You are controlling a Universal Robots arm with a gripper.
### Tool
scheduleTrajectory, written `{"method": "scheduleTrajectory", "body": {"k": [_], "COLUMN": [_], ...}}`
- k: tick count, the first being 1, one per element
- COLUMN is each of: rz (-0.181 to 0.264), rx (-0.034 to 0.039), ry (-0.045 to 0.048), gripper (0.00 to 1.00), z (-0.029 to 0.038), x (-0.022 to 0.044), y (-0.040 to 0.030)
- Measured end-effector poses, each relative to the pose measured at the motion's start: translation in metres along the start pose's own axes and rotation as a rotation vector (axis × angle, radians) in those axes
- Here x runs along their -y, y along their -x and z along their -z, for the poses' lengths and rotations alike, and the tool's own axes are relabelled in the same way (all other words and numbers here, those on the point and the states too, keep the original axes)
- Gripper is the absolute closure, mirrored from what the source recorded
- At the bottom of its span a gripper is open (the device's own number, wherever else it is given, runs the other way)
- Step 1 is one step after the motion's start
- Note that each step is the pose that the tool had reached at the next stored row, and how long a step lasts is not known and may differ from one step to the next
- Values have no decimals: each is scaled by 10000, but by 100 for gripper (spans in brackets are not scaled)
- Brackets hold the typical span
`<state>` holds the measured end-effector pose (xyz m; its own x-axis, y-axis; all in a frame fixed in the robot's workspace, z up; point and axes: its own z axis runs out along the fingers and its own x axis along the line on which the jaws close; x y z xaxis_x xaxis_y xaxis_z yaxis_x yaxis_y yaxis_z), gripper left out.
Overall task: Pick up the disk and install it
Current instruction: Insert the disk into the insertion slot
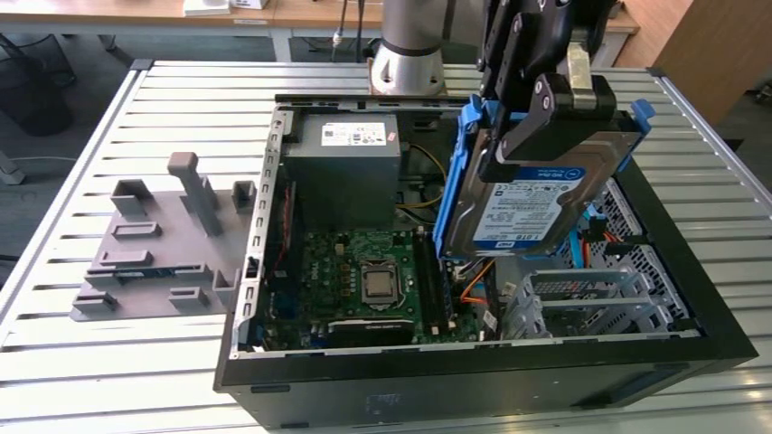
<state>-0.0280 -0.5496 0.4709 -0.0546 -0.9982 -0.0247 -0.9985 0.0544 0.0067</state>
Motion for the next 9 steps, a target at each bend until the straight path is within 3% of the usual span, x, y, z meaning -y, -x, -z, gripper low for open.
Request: {"method": "scheduleTrajectory", "body": {"k": [9], "rz": [0], "rx": [-15], "ry": [-1], "gripper": [63], "z": [-13], "x": [28], "y": [-68]}}
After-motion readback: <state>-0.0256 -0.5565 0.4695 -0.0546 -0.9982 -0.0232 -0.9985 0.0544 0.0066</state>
